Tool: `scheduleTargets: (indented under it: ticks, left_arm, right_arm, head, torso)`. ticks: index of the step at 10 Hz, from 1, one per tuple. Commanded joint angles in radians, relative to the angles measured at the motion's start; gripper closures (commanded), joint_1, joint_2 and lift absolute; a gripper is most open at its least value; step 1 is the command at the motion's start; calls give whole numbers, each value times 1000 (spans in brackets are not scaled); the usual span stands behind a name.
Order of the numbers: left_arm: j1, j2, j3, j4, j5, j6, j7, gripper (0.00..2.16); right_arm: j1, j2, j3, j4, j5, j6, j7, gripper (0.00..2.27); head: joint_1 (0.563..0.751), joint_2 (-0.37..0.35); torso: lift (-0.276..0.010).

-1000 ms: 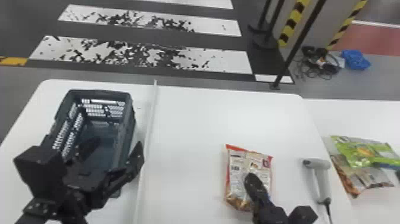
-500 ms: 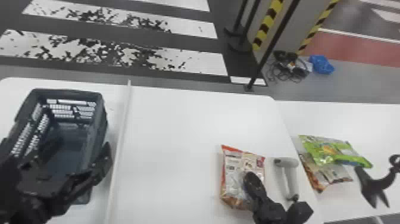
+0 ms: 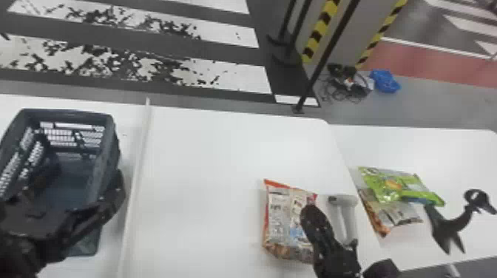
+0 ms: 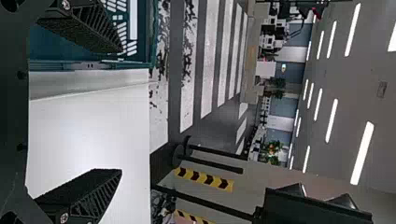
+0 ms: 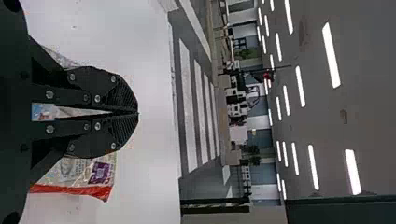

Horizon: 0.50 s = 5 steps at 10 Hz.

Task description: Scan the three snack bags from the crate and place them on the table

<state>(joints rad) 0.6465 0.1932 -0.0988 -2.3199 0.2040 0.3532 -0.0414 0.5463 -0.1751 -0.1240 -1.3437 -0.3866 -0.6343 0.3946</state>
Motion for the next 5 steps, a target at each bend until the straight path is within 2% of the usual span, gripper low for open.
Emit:
scheduleTargets:
  ticks: [1,2,3,5]
  left_arm:
    - [-5,5,5,-1,0,-1,0,80]
    - [-13,9,5,7,0,-1,-2,80]
    - [-27,11,7,25,6,-1,-9,80]
    - [-45,17,7,60,23,-10,-15,80]
  right_arm:
    - [50,2,-10,-84,18,-41,-20,-1]
    - [61,14,-37,-101,57,-41,-72,6]
    - [63,25,-80,-104,84,-35,-86,29]
    - [40,22,-172,-95,115,72,-86,39]
  head:
    - [695,-273]
    - [695,-272]
    - [695,-279]
    - [695,-324]
  torso:
    - [-37]
    - [-37]
    - [-37]
    - [-37]
